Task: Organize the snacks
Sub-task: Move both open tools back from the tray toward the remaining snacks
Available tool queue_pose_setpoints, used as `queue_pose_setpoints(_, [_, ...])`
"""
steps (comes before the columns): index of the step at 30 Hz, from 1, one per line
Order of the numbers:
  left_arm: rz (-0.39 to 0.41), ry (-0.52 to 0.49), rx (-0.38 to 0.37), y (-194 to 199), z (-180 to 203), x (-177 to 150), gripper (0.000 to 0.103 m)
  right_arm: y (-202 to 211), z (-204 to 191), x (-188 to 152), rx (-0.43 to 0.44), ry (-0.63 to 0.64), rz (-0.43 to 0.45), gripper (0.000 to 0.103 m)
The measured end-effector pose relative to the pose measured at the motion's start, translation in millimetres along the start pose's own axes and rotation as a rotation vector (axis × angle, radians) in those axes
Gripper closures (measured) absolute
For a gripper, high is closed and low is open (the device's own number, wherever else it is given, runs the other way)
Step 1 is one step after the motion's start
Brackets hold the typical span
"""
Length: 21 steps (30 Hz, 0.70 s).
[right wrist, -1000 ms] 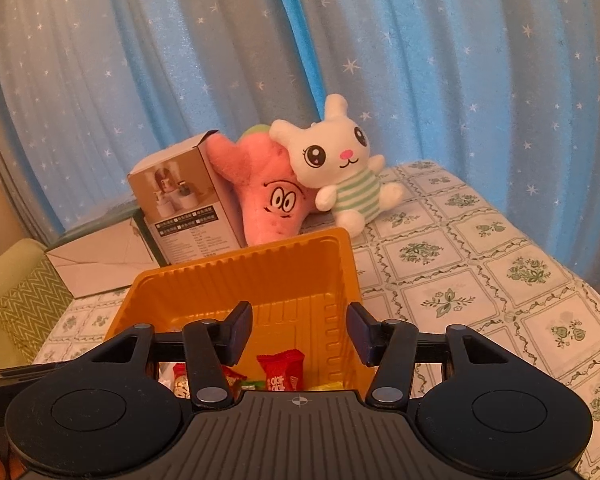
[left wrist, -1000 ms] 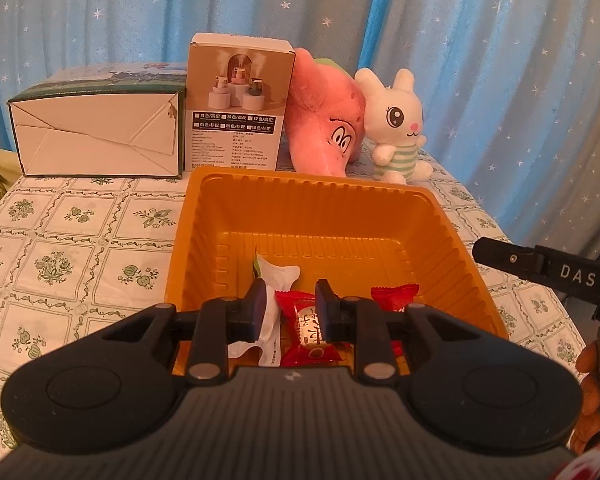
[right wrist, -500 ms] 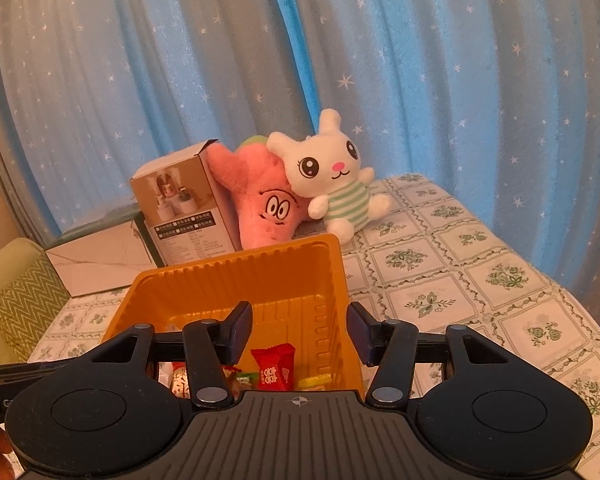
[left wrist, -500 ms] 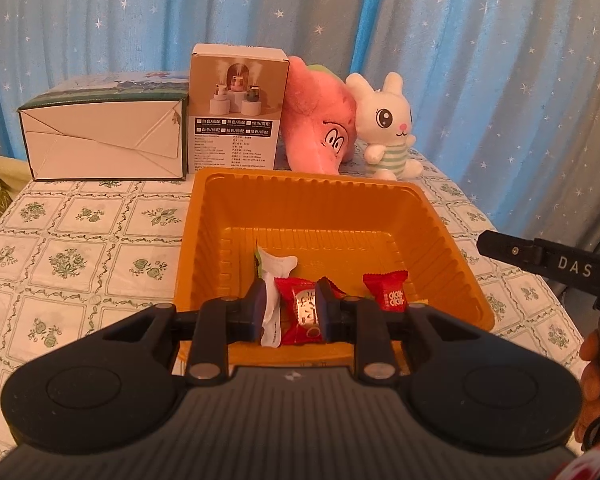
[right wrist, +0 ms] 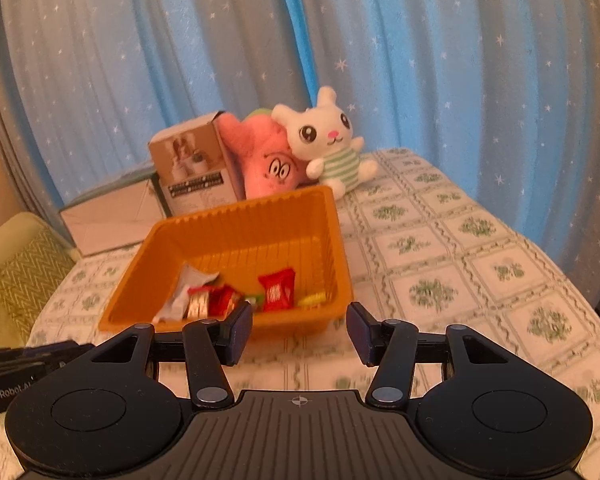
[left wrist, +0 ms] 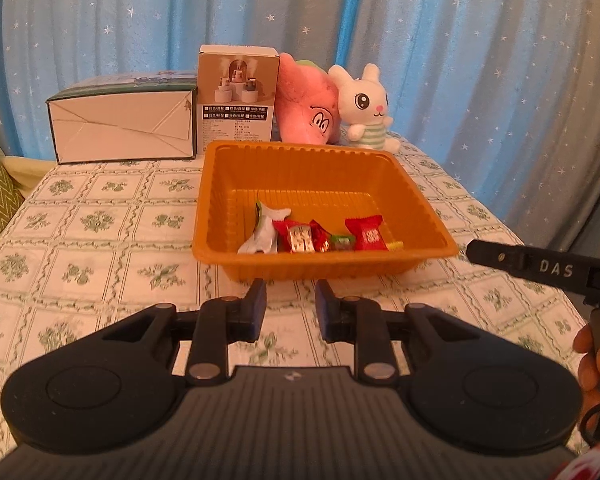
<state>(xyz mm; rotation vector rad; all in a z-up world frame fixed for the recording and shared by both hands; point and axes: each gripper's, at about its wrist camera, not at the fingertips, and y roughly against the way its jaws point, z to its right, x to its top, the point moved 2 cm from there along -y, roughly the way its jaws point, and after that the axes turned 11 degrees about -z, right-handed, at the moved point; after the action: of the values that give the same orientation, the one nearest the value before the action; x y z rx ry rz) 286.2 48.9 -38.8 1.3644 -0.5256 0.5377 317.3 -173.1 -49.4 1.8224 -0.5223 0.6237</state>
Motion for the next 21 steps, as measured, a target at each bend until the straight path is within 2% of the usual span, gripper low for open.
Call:
queue_pose_setpoints(14, [-0.023,0.0,-0.007,44.9,-4.2,-80.9,0.08,31.3,-9.5,-78.0,0.002,0.005,-0.108,0.05])
queue_pose_setpoints(21, [-0.035,-0.034,-0.001,58.0,-12.3,-116.2,0.079,43.5,-6.6,-117.8,-0.005,0.012,-0.163,0.05])
